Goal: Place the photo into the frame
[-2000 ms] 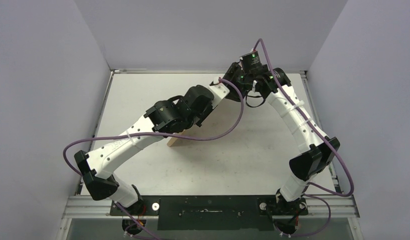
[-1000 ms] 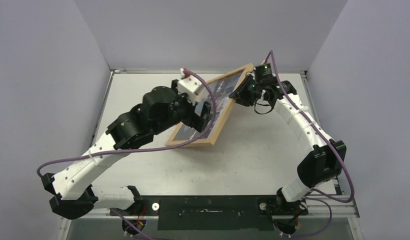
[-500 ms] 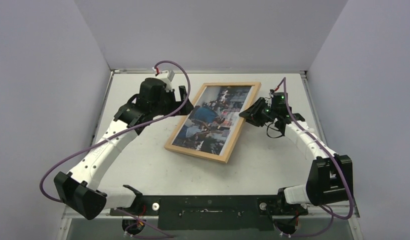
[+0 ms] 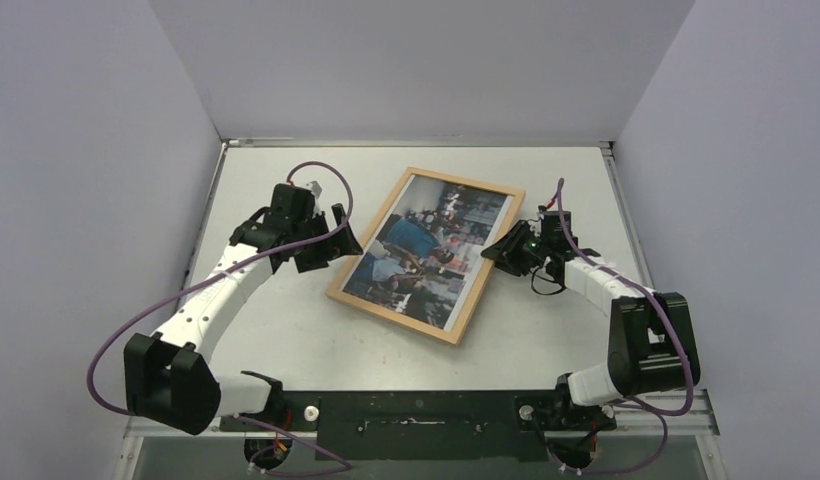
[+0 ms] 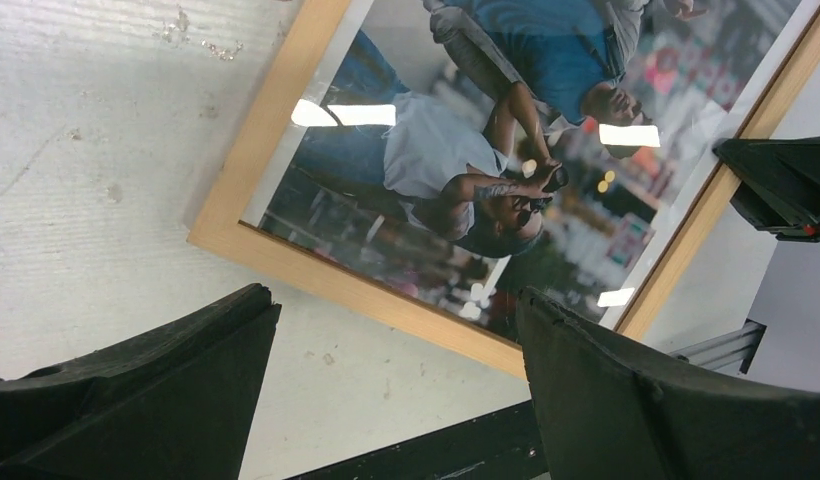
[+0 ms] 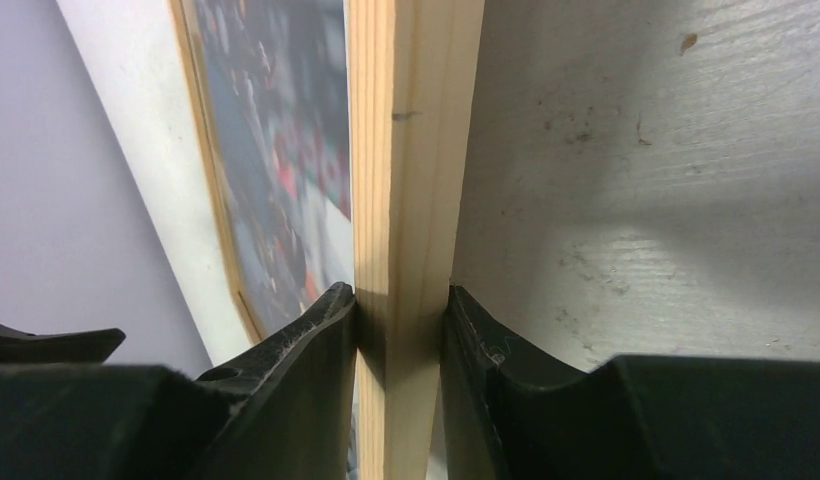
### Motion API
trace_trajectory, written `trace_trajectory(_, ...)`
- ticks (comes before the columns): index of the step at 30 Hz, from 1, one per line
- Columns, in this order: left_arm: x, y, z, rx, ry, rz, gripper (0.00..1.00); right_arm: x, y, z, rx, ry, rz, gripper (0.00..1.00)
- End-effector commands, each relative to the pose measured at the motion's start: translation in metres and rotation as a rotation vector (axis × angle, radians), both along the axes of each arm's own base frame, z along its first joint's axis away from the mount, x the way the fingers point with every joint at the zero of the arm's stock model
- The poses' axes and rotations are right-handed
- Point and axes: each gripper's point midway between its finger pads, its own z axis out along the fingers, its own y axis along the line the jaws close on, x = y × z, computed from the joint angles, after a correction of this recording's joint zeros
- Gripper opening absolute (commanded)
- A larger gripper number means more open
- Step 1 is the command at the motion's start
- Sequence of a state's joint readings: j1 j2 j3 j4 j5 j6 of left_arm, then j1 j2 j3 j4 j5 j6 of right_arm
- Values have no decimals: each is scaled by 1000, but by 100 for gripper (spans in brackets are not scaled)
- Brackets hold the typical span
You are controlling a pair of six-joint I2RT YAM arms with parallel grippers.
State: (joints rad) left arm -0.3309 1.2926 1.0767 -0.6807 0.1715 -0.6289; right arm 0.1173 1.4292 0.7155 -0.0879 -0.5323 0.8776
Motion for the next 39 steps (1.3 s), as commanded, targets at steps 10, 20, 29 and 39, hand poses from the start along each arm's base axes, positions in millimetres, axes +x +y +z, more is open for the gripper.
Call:
trace_trajectory(10, 34, 14, -77, 90, 153, -121, 88, 8, -27, -56, -212, 75, 88, 1)
trace_trajectory(20, 73, 11, -78, 99, 139, -290, 88, 13, -50, -38, -334, 85, 53, 54)
trace_trajectory(29, 77, -9, -96, -9, 155, -353, 83, 12, -66, -10, -415, 98, -4, 73)
trace_trajectory(39, 57, -16, -115, -68, 238, -380, 60, 18, -47, -28, -348, 147, 20, 73)
